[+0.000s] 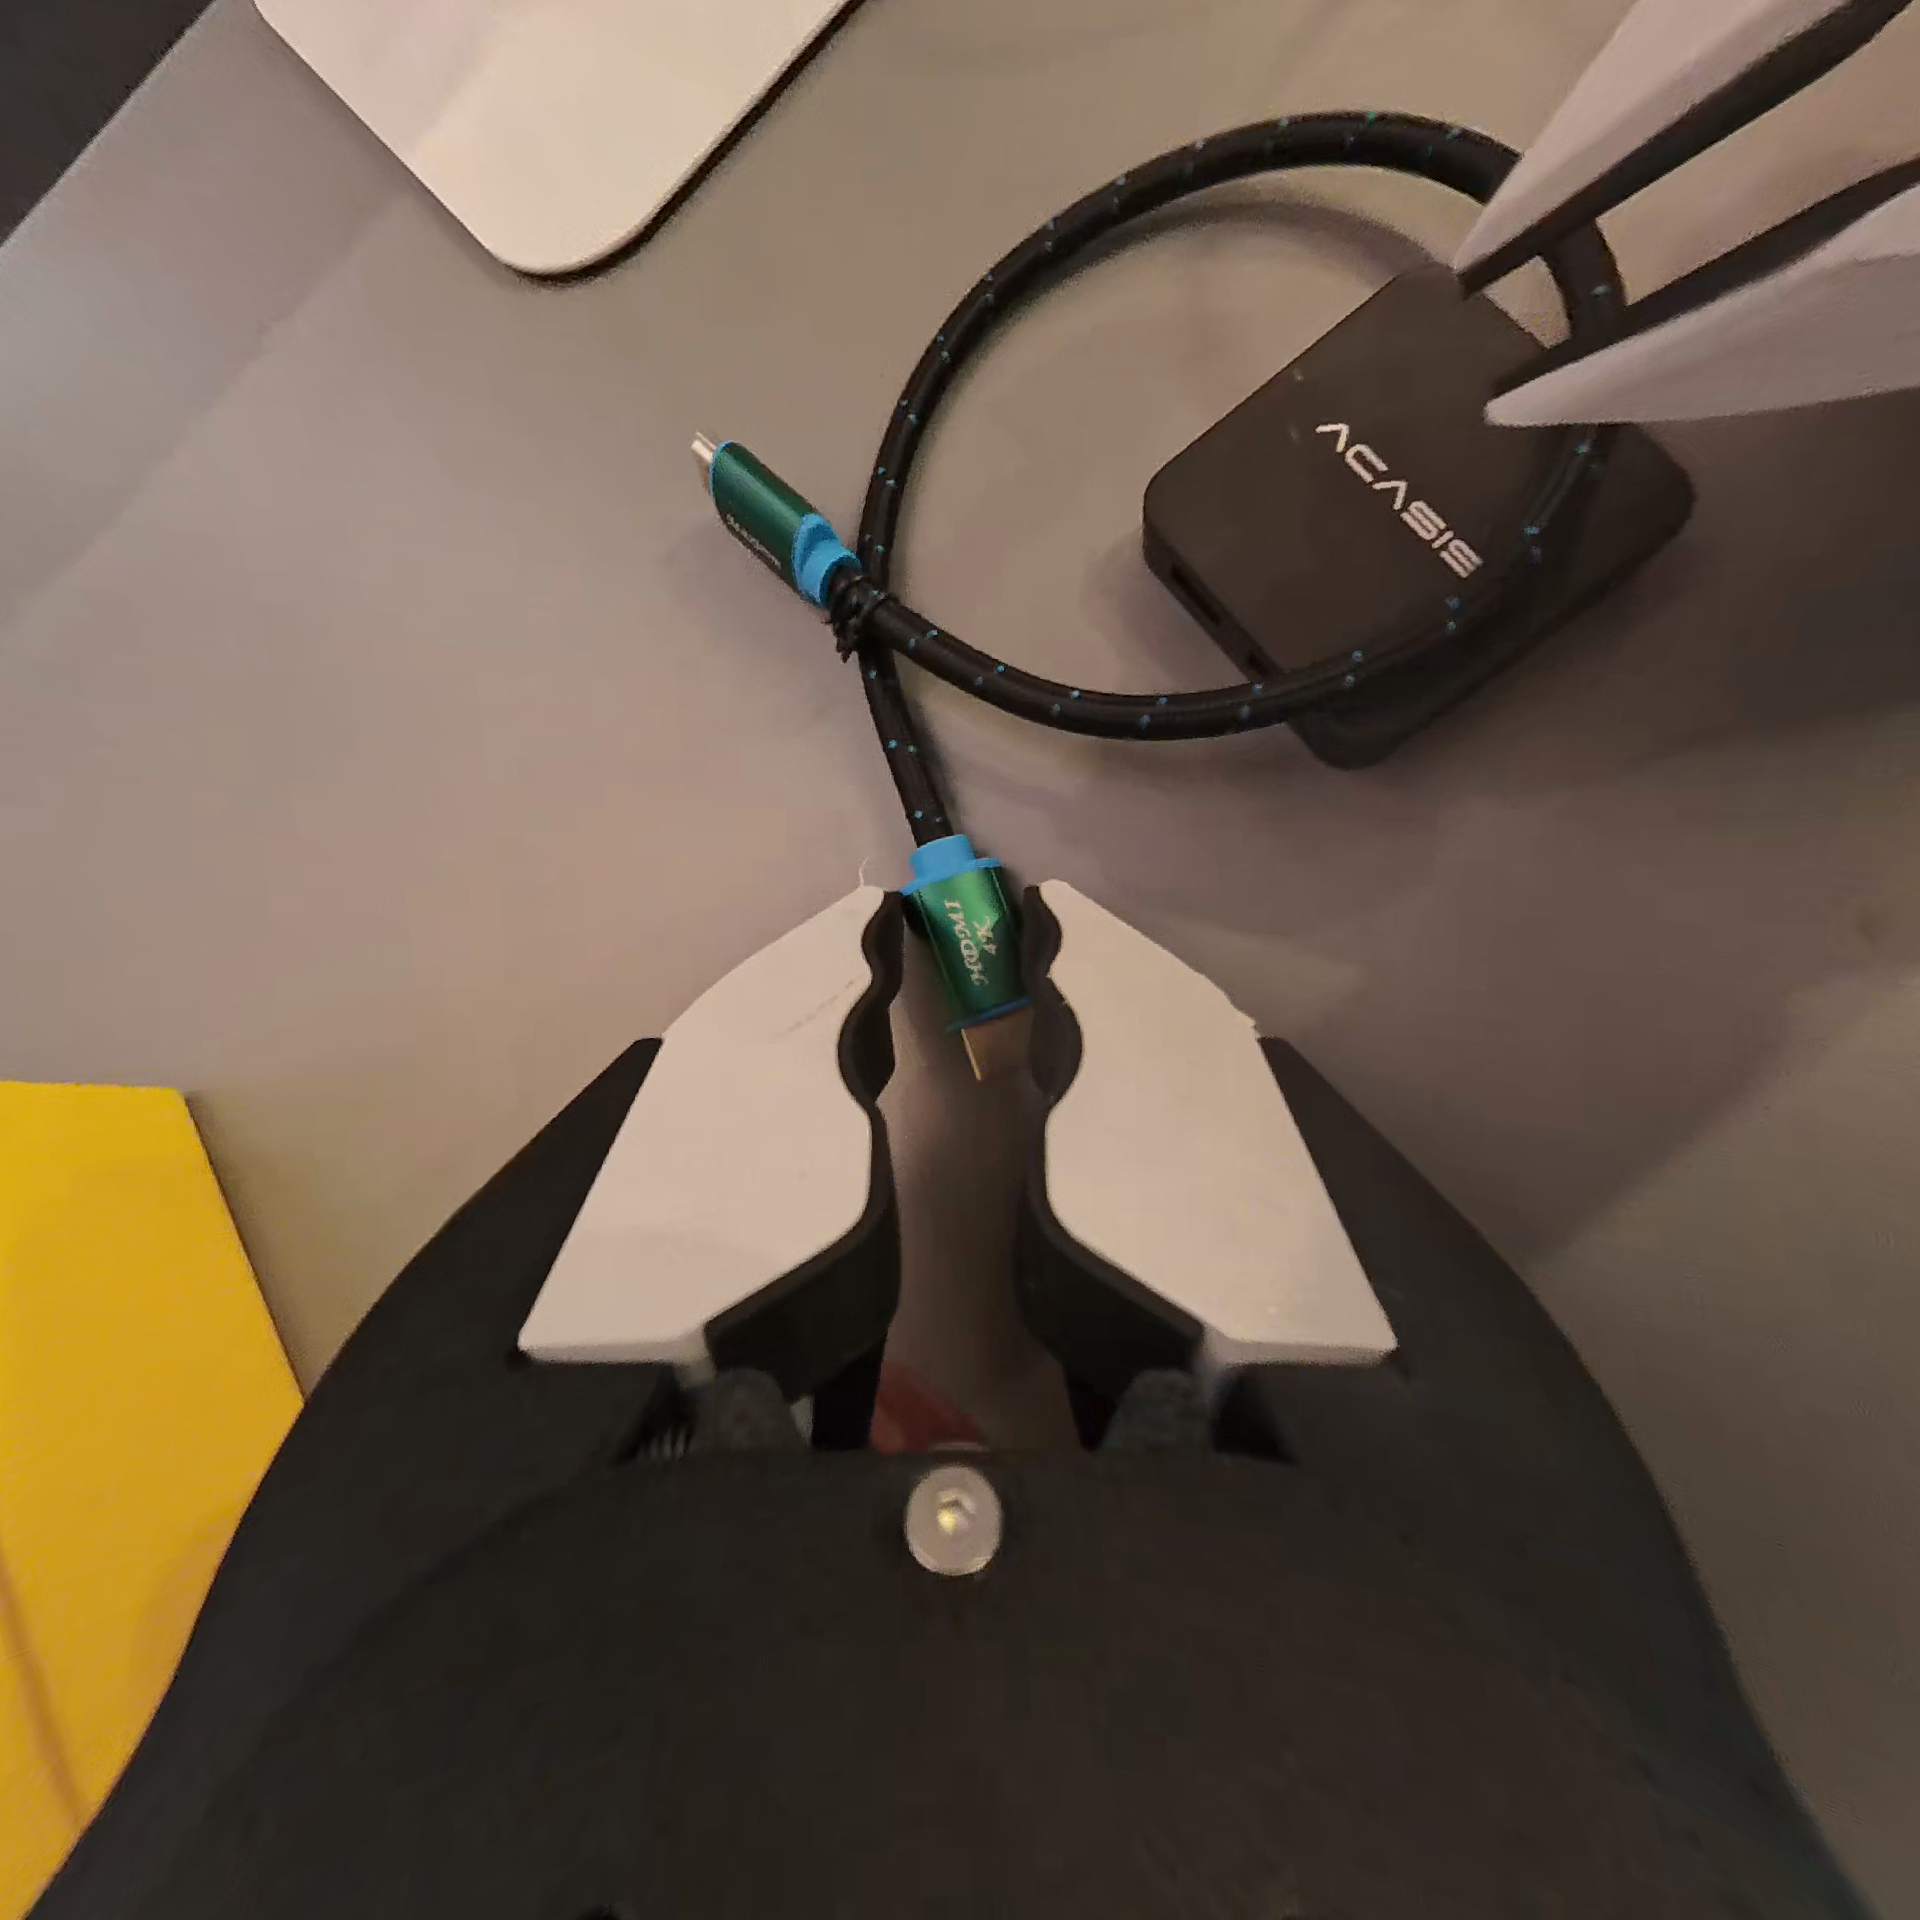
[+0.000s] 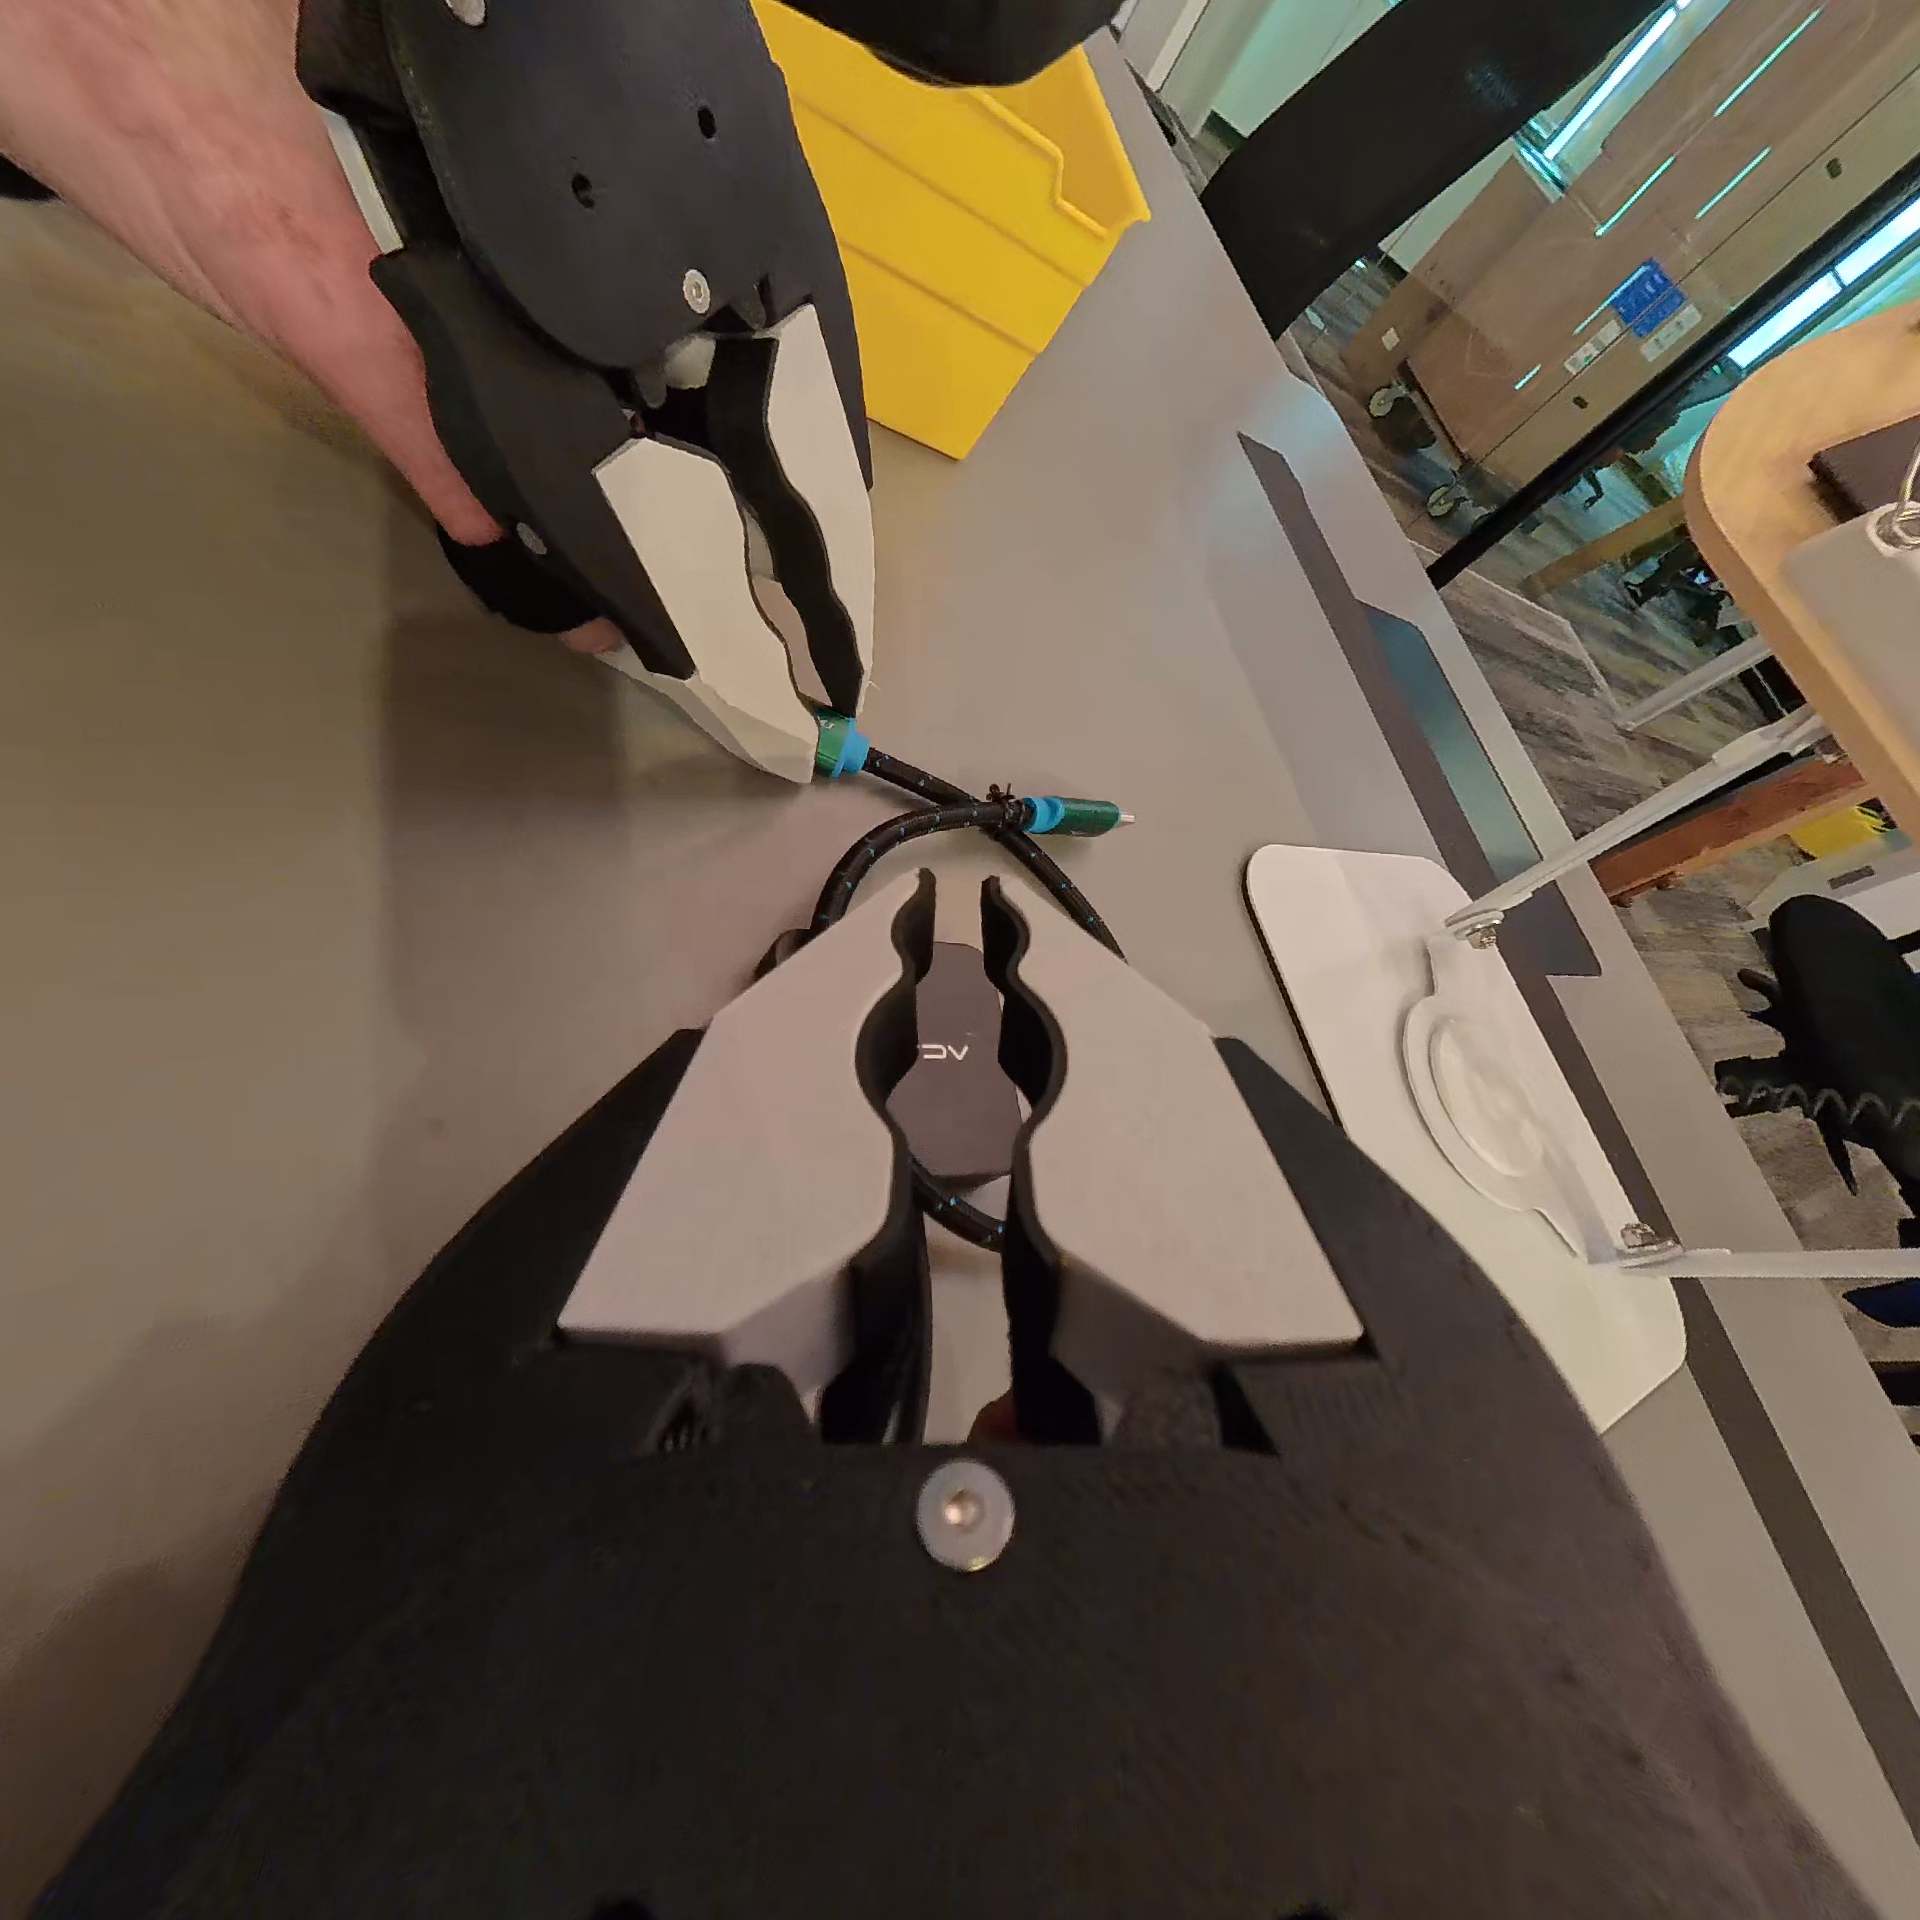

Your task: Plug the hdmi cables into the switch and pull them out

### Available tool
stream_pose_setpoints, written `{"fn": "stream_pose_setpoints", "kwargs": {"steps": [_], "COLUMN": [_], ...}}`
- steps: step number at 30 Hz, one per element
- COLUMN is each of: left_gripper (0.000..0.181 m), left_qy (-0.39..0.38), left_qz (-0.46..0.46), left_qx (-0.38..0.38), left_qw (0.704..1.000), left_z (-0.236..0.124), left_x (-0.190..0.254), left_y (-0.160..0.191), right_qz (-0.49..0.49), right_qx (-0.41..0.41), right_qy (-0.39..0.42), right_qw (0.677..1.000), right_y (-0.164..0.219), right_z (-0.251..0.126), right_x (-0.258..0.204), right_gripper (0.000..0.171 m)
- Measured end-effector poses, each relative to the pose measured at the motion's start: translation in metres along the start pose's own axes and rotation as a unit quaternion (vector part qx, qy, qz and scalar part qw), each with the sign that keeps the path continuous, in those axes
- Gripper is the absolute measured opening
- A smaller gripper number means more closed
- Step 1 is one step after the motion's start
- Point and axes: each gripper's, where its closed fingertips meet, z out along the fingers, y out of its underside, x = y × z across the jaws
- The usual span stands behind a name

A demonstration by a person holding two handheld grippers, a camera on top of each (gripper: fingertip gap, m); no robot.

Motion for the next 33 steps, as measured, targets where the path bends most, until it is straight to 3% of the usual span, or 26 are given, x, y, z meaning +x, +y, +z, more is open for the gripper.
{"fn": "stream_pose_setpoints", "kwargs": {"steps": [1, 6, 8, 12, 14, 15, 20, 24, 26, 29, 33], "left_gripper": [0.021, 0.020, 0.020, 0.019, 0.019, 0.019, 0.020, 0.032, 0.044, 0.047, 0.050], "left_qy": [-0.002, -0.003, -0.001, 0.027, 0.039, 0.043, 0.086, 0.149, 0.217, 0.295, 0.447], "left_qz": [-0.003, -0.032, -0.041, -0.068, -0.078, -0.082, -0.093, -0.118, -0.147, -0.197, -0.270], "left_qx": [0.006, 0.030, 0.037, 0.057, 0.068, 0.072, 0.123, 0.144, 0.138, 0.163, 0.214], "left_qw": [1.000, 0.999, 0.998, 0.996, 0.994, 0.993, 0.984, 0.971, 0.955, 0.920, 0.826], "left_z": [0.000, -0.007, -0.012, -0.024, -0.031, -0.034, -0.056, -0.084, -0.094, -0.108, -0.137], "left_x": [0.000, -0.003, -0.004, 0.003, 0.006, 0.008, 0.012, 0.011, 0.019, 0.027, 0.042], "left_y": [0.000, -0.002, -0.006, -0.019, -0.025, -0.027, -0.038, -0.045, -0.047, -0.051, -0.060], "right_qz": [0.001, 0.002, -0.017, -0.077, -0.092, -0.090, -0.059, -0.049, -0.050, -0.047, -0.055], "right_qx": [0.001, 0.001, -0.013, -0.093, -0.114, -0.113, -0.033, 0.030, 0.054, 0.089, 0.161], "right_qy": [-0.002, -0.041, -0.049, 0.009, 0.035, 0.040, 0.040, 0.037, 0.031, 0.029, 0.001], "right_qw": [1.000, 0.999, 0.999, 0.993, 0.989, 0.989, 0.997, 0.998, 0.997, 0.994, 0.985], "right_y": [-0.001, -0.005, -0.005, 0.016, 0.022, 0.020, -0.003, -0.020, -0.027, -0.037, -0.060], "right_z": [0.000, 0.003, 0.007, 0.025, 0.030, 0.031, 0.015, -0.003, -0.008, -0.017, -0.036], "right_x": [-0.001, -0.017, -0.025, -0.018, -0.013, -0.012, -0.003, 0.002, 0.000, 0.001, -0.008], "right_gripper": [0.008, 0.038, 0.042, 0.024, 0.002, 0.001, 0.000, 0.000, 0.000, 0.000, 0.000]}}
